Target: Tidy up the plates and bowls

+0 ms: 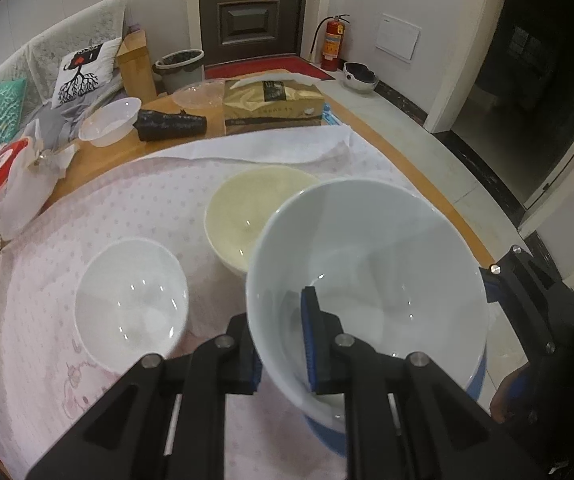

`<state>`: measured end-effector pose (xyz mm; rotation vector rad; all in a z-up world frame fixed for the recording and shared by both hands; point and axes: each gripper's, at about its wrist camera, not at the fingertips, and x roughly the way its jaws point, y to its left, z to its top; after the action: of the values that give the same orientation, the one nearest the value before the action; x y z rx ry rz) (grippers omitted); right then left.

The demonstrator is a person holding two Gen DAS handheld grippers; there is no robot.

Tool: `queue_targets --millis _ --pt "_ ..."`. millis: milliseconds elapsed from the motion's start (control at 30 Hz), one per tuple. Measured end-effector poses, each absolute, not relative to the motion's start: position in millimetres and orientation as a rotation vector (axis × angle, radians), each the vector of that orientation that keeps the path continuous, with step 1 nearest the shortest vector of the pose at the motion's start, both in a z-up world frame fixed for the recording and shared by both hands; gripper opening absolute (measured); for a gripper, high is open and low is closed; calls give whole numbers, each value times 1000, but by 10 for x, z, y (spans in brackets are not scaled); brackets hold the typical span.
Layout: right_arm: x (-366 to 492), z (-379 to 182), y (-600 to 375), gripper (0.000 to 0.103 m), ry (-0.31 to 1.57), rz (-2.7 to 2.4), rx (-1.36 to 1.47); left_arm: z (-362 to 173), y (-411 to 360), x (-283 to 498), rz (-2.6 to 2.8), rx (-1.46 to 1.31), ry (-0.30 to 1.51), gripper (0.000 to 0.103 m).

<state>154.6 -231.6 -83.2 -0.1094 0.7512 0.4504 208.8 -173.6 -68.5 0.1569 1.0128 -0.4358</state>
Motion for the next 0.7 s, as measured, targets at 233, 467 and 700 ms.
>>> queue_targets --millis 233,467,700 --pt "2006 -871 -2284 89 784 448 -103 -697 -1724 2524 -420 153 1026 12" --pt "2363 -997 -2245 90 823 433 -102 -828 -1713 2899 -409 130 1051 12" --pt "2575 -1132 -2200 90 874 434 -100 -962 -1723 3075 -394 152 1075 12"
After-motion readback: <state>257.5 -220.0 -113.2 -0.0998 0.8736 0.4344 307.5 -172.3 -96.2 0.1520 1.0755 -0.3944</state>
